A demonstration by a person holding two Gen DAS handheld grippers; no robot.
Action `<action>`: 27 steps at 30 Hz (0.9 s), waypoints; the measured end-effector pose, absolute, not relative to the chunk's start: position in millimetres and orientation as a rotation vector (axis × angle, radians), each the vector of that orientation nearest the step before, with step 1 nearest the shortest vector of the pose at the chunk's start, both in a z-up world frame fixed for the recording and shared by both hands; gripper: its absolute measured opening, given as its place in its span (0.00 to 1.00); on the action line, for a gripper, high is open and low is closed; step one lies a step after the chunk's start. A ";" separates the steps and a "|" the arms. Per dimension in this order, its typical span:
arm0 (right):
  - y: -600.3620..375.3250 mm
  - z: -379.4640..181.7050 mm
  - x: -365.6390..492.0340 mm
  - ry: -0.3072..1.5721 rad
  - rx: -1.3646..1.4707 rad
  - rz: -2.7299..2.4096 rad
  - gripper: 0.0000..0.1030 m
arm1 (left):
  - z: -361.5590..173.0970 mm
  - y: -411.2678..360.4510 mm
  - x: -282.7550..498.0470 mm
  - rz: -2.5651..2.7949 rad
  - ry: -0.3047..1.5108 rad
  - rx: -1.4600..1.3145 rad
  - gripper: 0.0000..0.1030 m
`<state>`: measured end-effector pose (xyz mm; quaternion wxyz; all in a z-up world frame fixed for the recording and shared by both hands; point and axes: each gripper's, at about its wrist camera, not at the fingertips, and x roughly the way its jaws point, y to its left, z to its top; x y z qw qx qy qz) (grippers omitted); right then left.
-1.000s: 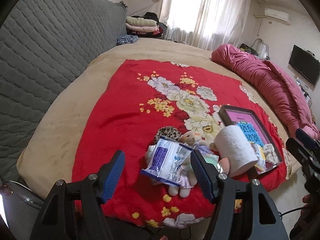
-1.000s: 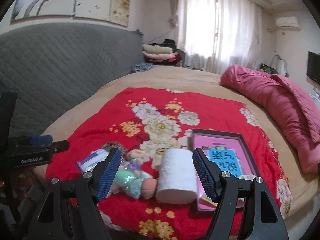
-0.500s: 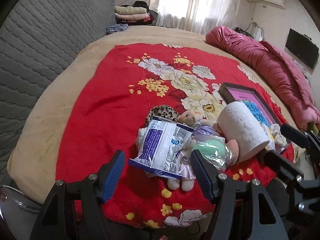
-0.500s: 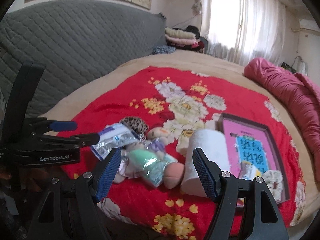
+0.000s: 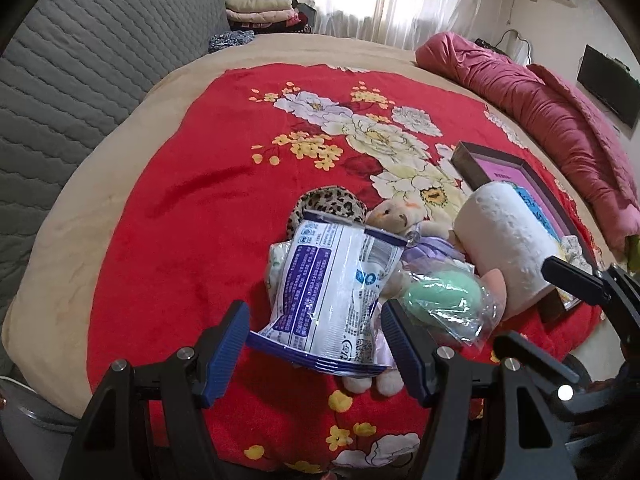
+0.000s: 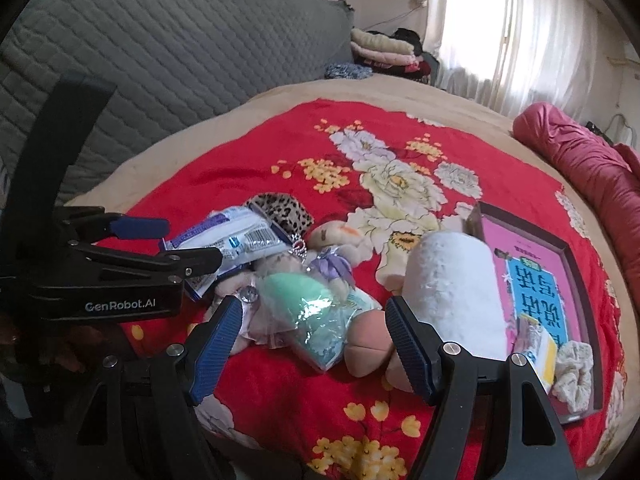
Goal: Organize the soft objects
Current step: 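Grasp the blue-and-white wet-wipes pack with the left gripper while the right gripper grasps the bagged green sponge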
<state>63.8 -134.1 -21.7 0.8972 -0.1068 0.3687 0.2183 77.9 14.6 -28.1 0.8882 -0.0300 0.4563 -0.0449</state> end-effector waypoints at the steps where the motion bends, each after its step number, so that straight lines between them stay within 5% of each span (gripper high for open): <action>1: -131.3 -25.0 66.2 0.769 -0.232 0.453 0.73 | -28.9 14.1 78.5 -0.094 0.950 -0.058 0.65; 13: -107.3 -65.3 94.3 0.798 -0.382 0.436 0.73 | -35.5 18.7 84.7 -0.087 0.961 -0.072 0.65; 17: -104.7 -72.2 95.9 0.800 -0.384 0.473 0.51 | -40.5 20.1 87.3 -0.084 0.975 -0.074 0.65; 27: -125.6 -56.7 89.4 0.729 -0.282 0.481 0.47 | -47.6 20.1 92.2 -0.080 0.990 -0.080 0.65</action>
